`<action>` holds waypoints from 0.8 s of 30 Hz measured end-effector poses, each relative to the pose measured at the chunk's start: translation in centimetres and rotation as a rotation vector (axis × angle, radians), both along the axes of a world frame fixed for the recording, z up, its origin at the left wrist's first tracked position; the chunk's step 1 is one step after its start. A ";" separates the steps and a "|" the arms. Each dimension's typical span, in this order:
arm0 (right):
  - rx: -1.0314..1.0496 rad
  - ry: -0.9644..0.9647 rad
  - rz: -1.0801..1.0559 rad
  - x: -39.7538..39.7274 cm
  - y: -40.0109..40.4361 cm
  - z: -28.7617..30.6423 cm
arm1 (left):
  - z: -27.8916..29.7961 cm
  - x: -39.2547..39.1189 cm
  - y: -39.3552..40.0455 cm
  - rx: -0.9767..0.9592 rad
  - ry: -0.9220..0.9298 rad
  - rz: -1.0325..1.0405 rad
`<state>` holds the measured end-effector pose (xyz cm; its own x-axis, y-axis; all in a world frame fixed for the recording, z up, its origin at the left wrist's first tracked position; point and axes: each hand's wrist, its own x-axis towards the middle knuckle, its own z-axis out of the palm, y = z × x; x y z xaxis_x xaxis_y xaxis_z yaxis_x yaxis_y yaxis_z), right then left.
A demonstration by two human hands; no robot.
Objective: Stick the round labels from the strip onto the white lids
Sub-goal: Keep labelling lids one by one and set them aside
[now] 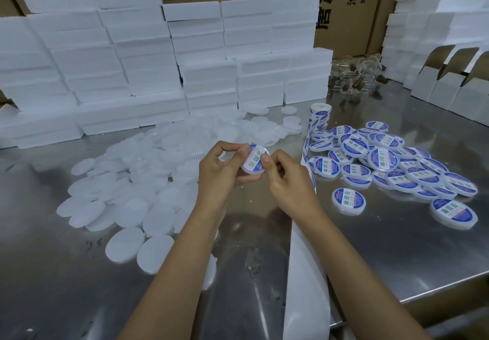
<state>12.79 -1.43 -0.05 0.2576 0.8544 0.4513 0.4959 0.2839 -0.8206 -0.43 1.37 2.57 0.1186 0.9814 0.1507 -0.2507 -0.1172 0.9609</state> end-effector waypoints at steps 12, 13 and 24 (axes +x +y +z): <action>-0.008 0.097 -0.030 0.3 -0.3 0.3 | -0.2 -0.2 0.1 0.033 0.034 -0.284; -0.004 0.096 -0.020 0.2 -0.3 0.3 | -0.2 -0.1 0.0 0.038 0.038 -0.249; 0.039 -0.016 0.086 -0.6 -0.7 0.3 | -0.2 -0.2 0.0 -0.043 -0.043 0.074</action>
